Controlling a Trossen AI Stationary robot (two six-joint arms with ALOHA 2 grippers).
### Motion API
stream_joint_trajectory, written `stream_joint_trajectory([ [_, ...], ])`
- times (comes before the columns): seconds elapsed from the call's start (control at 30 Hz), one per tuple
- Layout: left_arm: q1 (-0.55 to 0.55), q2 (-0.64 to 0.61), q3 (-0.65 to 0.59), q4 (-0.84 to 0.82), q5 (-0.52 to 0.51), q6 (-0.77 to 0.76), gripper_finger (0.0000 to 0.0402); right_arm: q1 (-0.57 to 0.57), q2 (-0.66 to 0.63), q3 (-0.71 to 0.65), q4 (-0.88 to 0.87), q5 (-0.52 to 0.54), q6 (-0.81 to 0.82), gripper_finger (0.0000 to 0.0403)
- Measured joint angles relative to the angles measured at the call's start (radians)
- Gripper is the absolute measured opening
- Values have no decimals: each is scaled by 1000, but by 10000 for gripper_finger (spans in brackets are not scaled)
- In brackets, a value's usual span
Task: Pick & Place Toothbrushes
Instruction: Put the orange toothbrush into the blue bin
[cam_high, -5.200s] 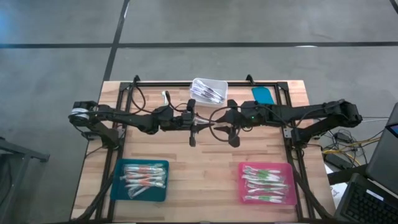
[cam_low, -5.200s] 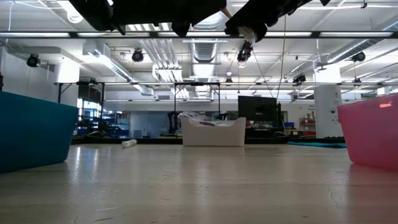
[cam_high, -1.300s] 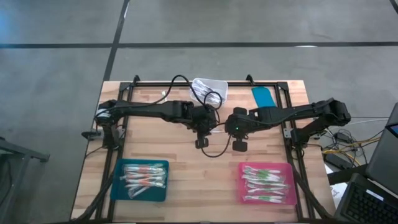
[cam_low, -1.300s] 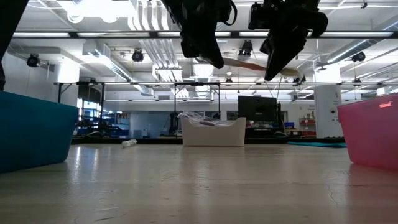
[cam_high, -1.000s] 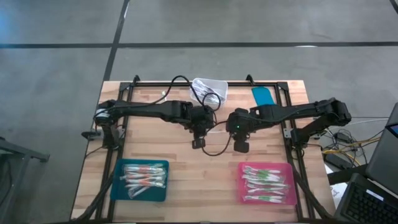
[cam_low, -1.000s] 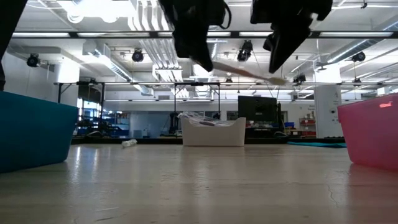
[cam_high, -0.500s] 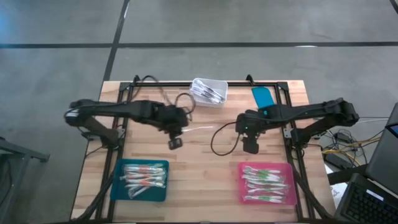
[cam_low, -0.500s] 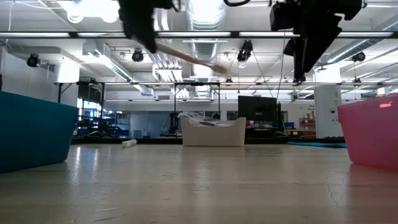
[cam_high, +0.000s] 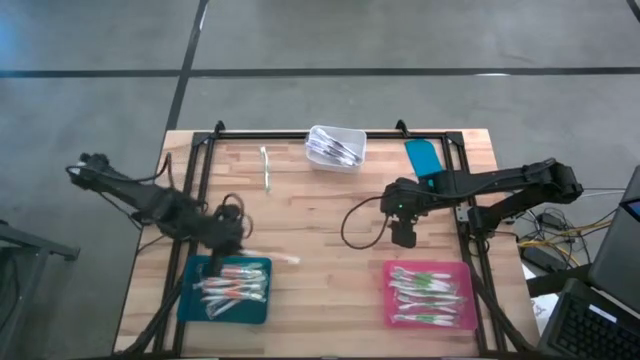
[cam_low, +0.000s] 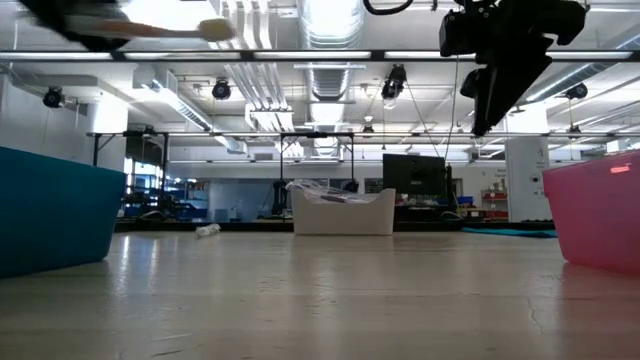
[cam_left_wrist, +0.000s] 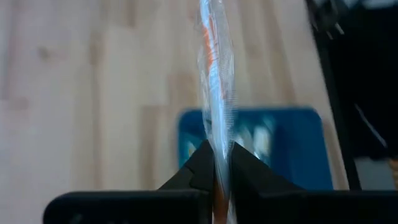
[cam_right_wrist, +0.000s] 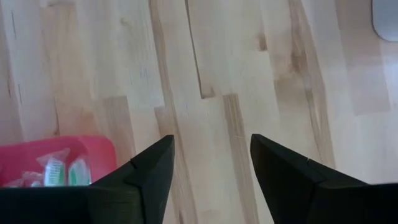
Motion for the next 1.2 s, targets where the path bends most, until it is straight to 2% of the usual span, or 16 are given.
stream_joint_trajectory([
  [0.07, -72, -37, -41, -1, -1, -30, 28, 0, 0, -2, 10, 0, 0, 201],
  [0.27, -250, -99, -126, 12, -94, -285, 30, 1, 0, -3, 58, 0, 0, 194],
  [0.6, -531, -125, -218, 34, -259, -508, 31, 1, 0, -3, 75, 0, 1, 210],
  [0.93, -706, -125, -288, 56, -280, -744, 32, 1, 1, -3, 113, 0, 6, 200],
  [1.2, -799, -124, -388, 214, -305, -856, 30, 1, 1, -3, 126, 0, 0, 184],
])
